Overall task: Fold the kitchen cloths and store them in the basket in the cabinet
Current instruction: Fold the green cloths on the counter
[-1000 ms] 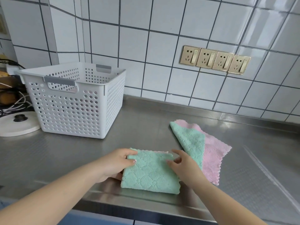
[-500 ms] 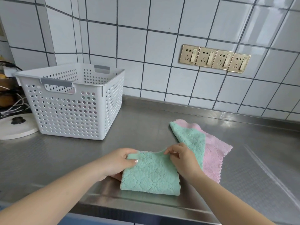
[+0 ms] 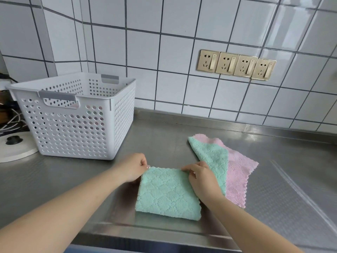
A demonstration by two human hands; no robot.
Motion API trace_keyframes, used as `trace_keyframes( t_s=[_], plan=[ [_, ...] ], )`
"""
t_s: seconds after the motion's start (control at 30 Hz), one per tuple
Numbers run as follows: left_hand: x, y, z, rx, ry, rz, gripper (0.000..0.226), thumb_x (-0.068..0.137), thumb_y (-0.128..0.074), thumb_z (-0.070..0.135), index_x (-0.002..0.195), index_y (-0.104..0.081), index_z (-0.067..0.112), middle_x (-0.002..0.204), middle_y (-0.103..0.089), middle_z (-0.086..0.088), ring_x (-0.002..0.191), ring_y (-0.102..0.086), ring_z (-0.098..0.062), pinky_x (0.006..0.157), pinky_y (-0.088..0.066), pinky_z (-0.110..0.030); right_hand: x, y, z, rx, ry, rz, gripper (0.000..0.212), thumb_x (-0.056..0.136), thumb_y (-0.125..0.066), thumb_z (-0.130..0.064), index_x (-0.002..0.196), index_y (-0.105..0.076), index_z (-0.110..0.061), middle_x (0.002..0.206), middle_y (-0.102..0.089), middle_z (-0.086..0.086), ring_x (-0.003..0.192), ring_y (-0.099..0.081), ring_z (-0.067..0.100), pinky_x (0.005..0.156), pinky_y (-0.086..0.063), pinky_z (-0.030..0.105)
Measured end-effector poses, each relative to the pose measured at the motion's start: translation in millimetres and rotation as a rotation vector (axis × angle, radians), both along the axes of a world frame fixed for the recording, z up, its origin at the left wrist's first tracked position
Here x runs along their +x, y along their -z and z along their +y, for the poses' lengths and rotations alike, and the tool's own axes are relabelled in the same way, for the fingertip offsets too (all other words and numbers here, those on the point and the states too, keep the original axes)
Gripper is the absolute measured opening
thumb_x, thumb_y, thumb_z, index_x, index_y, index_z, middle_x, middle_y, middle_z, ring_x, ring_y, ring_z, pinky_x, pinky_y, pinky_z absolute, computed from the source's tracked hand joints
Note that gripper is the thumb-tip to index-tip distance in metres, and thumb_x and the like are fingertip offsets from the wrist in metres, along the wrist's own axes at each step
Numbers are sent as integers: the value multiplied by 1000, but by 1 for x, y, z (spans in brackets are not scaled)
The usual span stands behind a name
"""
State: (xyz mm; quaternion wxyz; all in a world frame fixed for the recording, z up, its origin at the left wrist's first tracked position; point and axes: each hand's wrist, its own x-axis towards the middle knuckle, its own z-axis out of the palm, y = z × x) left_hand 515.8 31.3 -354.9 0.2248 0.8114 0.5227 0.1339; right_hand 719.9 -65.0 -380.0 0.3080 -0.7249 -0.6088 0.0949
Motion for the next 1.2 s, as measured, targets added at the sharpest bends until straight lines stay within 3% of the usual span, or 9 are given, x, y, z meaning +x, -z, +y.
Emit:
trace_keyframes(
  t_s=[0.13,0.33,0.5,0.57,0.63,0.77,0.97,1.07,1.2],
  plan=[
    [3,6,1,25,-2,56,17,96,-50,29,81,-48,20,72,-54,6,60,-50,-10,52,-35,-23,0,0,3,-14,30,1,37,91,-41,-4,109,-69,-19,106,-49,-4,92,-50,10,81,-33,14],
    [7,-10,-22,260,87,156,36,95,-46,40,128,-51,25,131,-50,7,118,-50,-17,95,-40,-30,1,-1,3,1,82,-91,39,93,-45,-14,131,-53,-19,134,-40,3,117,-48,18,94,-43,27],
    [26,10,-71,311,340,32,39,92,-39,26,127,-54,20,134,-51,6,123,-48,-17,101,-35,-27,-38,-1,-20,163,-57,-330,43,85,-37,-21,122,-58,-15,139,-47,9,128,-47,28,103,-38,46],
    [32,28,-70,298,368,39,45,89,-36,18,131,-51,18,138,-48,4,126,-45,-18,105,-30,-23,-50,3,-25,0,-139,-424,53,85,-25,-23,134,-45,-19,150,-33,1,140,-29,20,110,-23,55],
    [32,40,-65,305,388,73,63,84,-18,33,141,-40,20,149,-37,5,138,-31,-15,117,-16,-28,-45,8,-26,-234,-163,-371,53,95,-21,-30,148,-20,-24,157,-13,-9,145,-6,9,114,-5,53],
    [26,46,-55,266,352,255,96,64,9,55,151,-12,21,159,-5,7,146,-1,-11,115,7,-28,-32,11,-25,-349,-93,-357,64,96,-25,-48,151,-5,-22,159,0,-8,145,4,8,115,0,52],
    [14,38,-42,135,214,338,69,93,-22,62,151,-3,29,159,7,5,146,9,-14,118,4,-41,-32,12,-29,-406,-20,-337,73,94,-21,-58,151,0,-18,159,3,0,146,5,15,116,2,49],
    [11,33,-40,134,144,305,71,91,-25,65,151,-10,30,160,-2,0,147,-1,-18,119,-3,-40,-30,3,-28,-449,-18,-347,78,91,-25,-63,151,-1,-20,159,-2,3,146,2,19,116,-1,52],
    [-17,22,-41,277,28,195,56,88,-39,61,137,-41,34,136,-51,6,123,-49,-20,99,-41,-35,-11,-19,-37,-388,8,-359,74,87,-41,-63,147,-19,-26,144,-40,0,139,-27,20,114,-19,47]
  ],
)
